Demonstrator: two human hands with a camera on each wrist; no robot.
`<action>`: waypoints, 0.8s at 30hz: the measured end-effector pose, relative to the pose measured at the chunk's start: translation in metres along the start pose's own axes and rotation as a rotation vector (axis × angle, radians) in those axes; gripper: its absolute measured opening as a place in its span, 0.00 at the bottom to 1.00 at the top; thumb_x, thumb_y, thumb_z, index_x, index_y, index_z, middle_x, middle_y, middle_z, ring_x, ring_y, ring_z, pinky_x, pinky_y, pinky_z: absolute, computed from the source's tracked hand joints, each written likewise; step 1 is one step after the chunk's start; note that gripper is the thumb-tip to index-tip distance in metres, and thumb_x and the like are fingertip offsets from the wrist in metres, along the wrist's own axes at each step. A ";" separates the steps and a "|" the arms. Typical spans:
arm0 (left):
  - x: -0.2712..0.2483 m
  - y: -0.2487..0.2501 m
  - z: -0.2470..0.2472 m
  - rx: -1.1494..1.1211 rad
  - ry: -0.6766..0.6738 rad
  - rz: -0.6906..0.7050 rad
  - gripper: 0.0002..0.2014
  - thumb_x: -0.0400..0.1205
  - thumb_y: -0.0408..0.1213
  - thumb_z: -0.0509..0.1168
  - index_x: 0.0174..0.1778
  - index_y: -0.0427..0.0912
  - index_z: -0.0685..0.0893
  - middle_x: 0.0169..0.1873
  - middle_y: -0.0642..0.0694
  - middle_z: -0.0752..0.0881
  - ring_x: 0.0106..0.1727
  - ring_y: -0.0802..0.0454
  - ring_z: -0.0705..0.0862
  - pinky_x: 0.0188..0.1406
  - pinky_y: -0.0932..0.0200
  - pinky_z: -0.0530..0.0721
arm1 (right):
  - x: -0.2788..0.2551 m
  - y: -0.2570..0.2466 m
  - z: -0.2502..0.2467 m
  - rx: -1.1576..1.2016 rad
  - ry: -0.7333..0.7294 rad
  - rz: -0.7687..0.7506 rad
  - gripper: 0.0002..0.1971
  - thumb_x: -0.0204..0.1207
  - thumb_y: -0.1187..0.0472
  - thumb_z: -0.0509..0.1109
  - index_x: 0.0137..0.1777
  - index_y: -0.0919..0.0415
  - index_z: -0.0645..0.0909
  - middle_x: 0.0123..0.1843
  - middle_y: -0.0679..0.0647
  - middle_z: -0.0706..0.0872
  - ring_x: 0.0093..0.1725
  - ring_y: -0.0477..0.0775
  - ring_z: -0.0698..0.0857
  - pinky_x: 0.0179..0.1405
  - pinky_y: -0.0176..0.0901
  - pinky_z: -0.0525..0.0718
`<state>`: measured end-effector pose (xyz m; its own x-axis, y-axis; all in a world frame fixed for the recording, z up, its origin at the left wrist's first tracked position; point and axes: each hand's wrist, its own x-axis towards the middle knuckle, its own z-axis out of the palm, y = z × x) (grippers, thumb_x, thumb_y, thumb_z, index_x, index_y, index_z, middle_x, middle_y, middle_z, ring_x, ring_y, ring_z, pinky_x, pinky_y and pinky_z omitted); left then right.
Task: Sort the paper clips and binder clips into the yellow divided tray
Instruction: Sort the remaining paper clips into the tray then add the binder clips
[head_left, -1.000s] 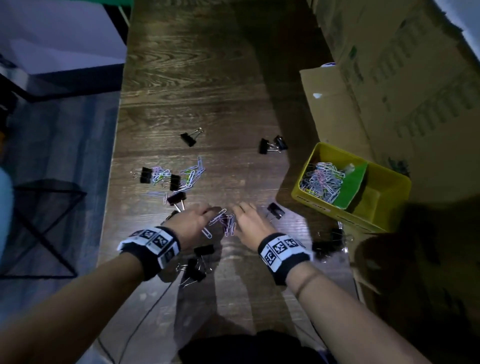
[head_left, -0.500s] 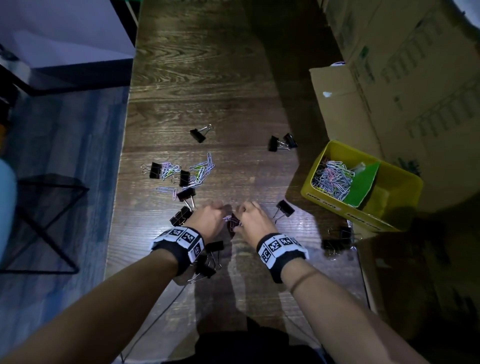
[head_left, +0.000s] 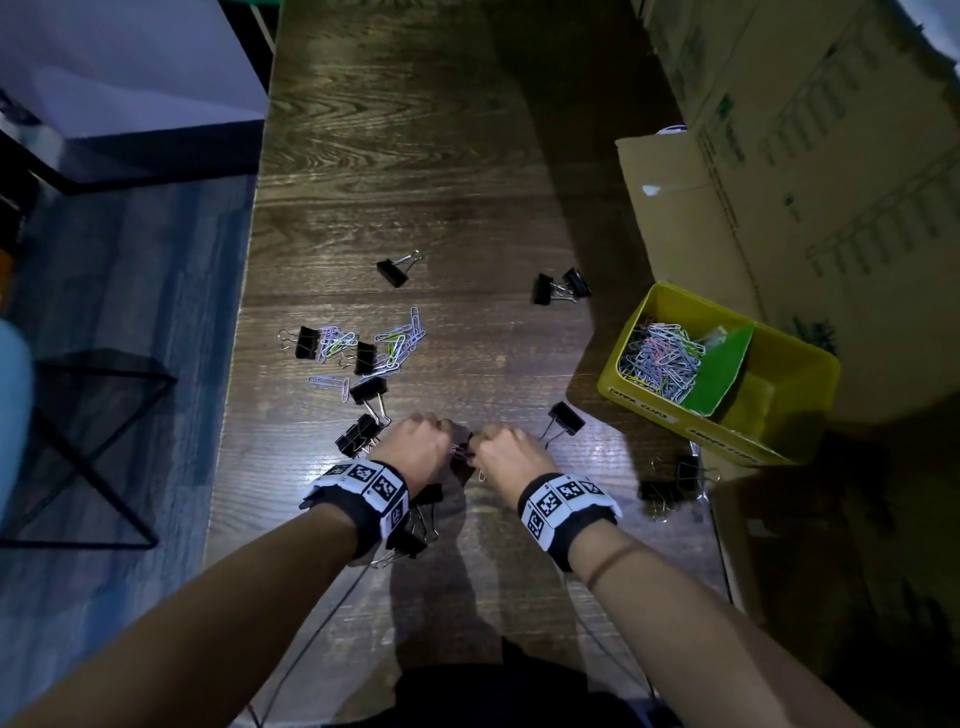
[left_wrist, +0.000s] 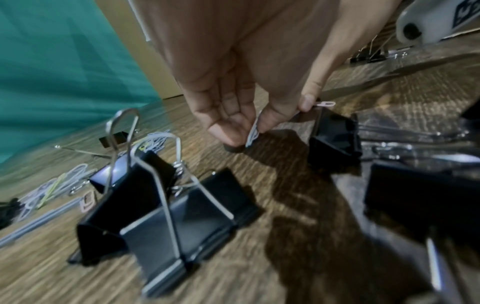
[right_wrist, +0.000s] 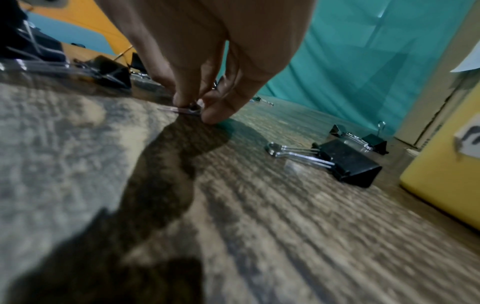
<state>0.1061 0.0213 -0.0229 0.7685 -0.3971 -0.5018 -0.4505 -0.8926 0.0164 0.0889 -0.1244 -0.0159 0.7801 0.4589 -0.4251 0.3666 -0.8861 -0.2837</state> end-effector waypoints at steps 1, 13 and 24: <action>-0.001 0.000 -0.001 0.000 -0.011 -0.006 0.16 0.81 0.35 0.55 0.64 0.32 0.73 0.59 0.34 0.81 0.61 0.39 0.79 0.57 0.48 0.77 | -0.001 0.000 0.000 -0.002 0.010 0.003 0.11 0.82 0.65 0.62 0.61 0.67 0.79 0.57 0.63 0.82 0.56 0.66 0.84 0.52 0.56 0.83; 0.001 -0.019 -0.004 -0.500 0.147 -0.251 0.10 0.75 0.38 0.63 0.48 0.37 0.81 0.44 0.34 0.87 0.47 0.37 0.84 0.45 0.51 0.81 | -0.002 0.001 0.012 0.068 0.011 -0.019 0.23 0.71 0.79 0.62 0.67 0.69 0.70 0.64 0.65 0.76 0.66 0.63 0.74 0.69 0.52 0.72; 0.004 -0.018 -0.016 -1.373 0.082 -0.336 0.15 0.78 0.23 0.53 0.29 0.41 0.78 0.24 0.42 0.78 0.18 0.54 0.78 0.20 0.62 0.69 | -0.027 0.030 0.010 0.397 0.088 -0.004 0.10 0.83 0.59 0.59 0.57 0.61 0.79 0.56 0.57 0.80 0.53 0.59 0.82 0.54 0.54 0.82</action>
<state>0.1249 0.0322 -0.0113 0.7943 -0.0960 -0.5999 0.5135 -0.4214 0.7474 0.0737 -0.1629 -0.0220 0.8259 0.4398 -0.3528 0.1593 -0.7822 -0.6023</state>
